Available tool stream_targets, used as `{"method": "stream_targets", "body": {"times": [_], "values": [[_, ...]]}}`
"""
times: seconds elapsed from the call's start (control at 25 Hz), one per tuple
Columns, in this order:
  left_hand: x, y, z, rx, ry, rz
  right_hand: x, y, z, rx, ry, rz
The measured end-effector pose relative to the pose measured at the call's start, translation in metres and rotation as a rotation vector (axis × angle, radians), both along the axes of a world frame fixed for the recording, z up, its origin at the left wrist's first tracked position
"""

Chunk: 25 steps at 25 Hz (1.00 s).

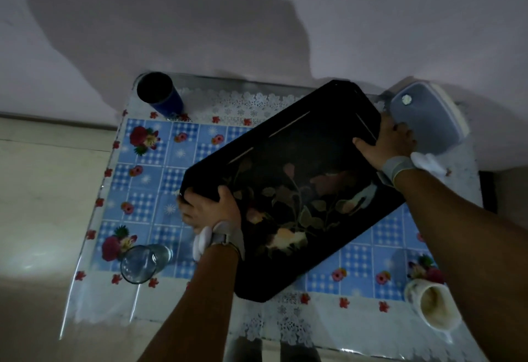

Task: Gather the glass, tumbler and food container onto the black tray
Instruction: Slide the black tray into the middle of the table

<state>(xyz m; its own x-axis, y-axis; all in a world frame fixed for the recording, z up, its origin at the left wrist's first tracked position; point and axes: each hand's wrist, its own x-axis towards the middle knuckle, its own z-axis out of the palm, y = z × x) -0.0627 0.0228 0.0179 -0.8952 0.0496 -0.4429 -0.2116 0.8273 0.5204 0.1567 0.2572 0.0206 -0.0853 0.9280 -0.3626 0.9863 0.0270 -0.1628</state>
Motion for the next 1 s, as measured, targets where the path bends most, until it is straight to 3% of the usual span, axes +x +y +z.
{"method": "stream_targets", "body": {"times": [0.24, 0.4, 0.76, 1.0], "values": [[-0.069, 0.044, 0.018, -0.039, 0.082, -0.378, 0.014, -0.053, 0.009, -0.021, 0.113, -0.308], [-0.092, 0.07, 0.016, 0.009, 0.073, -0.492, 0.018, -0.084, 0.001, -0.045, 0.168, -0.482], [-0.093, 0.06, -0.005, 0.037, -0.021, -0.655, 0.029, -0.105, -0.009, -0.077, 0.184, -0.524], [-0.074, 0.044, -0.013, -0.084, 0.099, -0.817, 0.033, -0.109, -0.005, -0.097, 0.216, -0.452]]}}
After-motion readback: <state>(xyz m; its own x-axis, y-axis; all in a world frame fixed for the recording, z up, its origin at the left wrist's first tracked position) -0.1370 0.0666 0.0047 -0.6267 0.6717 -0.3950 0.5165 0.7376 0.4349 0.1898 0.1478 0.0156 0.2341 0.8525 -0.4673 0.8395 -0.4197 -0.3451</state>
